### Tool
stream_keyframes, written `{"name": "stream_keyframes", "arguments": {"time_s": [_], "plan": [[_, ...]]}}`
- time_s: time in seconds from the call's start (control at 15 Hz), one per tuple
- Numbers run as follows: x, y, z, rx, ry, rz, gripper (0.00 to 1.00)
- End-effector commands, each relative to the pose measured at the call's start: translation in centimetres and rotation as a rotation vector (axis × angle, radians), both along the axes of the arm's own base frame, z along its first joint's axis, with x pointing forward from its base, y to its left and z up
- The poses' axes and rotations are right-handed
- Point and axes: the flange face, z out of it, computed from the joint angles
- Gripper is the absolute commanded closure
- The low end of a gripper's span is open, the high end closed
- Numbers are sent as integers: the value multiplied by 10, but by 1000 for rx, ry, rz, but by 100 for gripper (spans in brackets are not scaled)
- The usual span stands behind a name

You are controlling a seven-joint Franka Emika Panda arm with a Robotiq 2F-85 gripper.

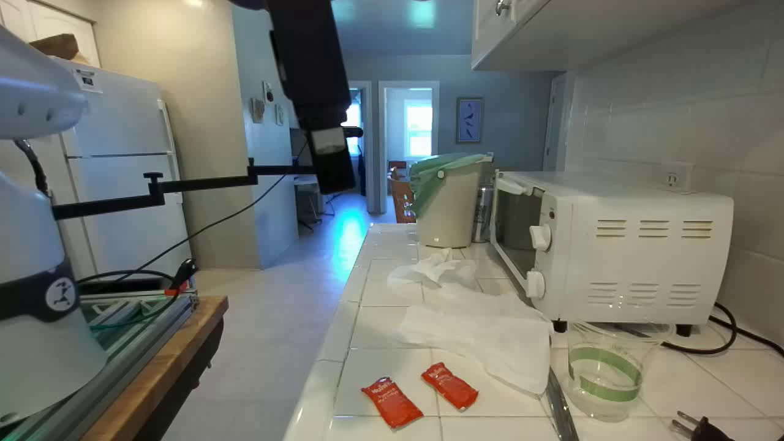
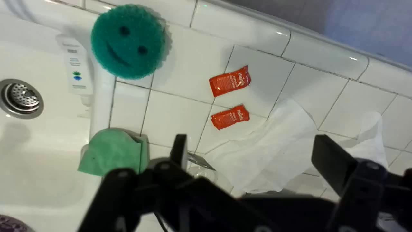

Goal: Turn the top knob on the oven to the left.

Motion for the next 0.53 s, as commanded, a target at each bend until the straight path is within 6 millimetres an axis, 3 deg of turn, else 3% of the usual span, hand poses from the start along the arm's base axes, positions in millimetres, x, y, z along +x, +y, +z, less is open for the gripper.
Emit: {"name": "stream_keyframes", "arguments": {"time_s": [0.0, 0.47], "plan": [[0, 0, 1, 0, 1, 0, 0], [5, 0, 0, -25, -4, 4, 0]]}}
